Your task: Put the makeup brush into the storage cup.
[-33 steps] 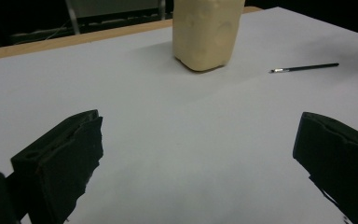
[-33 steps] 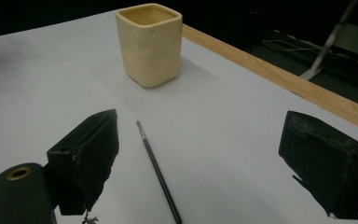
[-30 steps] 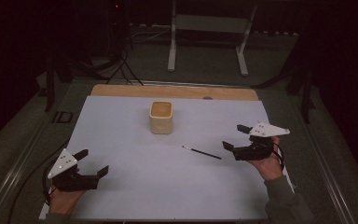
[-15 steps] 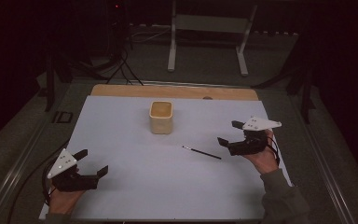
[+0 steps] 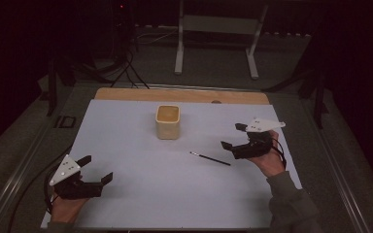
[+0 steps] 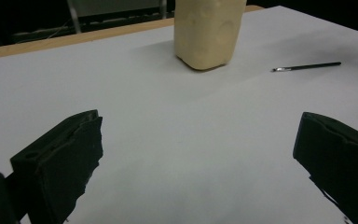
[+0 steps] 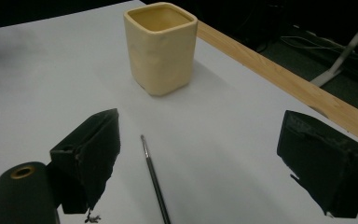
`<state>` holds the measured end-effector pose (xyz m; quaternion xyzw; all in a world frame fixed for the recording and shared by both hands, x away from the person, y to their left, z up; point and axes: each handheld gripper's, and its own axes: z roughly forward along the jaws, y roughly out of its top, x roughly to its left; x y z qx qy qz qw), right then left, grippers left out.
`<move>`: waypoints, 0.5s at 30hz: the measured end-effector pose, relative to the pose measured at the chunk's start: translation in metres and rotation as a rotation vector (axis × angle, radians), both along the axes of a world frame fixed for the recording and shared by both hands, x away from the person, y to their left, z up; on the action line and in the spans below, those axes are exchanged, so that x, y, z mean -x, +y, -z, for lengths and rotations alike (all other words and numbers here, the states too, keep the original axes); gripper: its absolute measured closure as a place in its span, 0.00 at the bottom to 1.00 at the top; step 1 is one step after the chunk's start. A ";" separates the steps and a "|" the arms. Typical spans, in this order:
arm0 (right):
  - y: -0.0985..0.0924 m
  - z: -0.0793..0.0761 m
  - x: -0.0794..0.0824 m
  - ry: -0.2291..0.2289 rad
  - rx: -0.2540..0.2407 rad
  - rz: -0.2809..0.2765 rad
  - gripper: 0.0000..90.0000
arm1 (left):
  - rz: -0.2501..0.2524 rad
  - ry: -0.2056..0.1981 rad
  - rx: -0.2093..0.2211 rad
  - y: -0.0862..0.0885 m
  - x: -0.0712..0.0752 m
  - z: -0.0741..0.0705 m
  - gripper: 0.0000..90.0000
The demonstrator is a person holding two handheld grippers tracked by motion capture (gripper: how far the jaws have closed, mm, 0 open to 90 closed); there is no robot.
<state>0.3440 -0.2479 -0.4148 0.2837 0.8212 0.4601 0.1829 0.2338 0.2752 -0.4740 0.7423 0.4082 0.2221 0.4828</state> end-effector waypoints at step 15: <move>0.019 -0.001 -0.006 0.007 0.042 -0.036 0.15 | 0.006 -0.001 0.002 0.000 0.000 0.000 0.02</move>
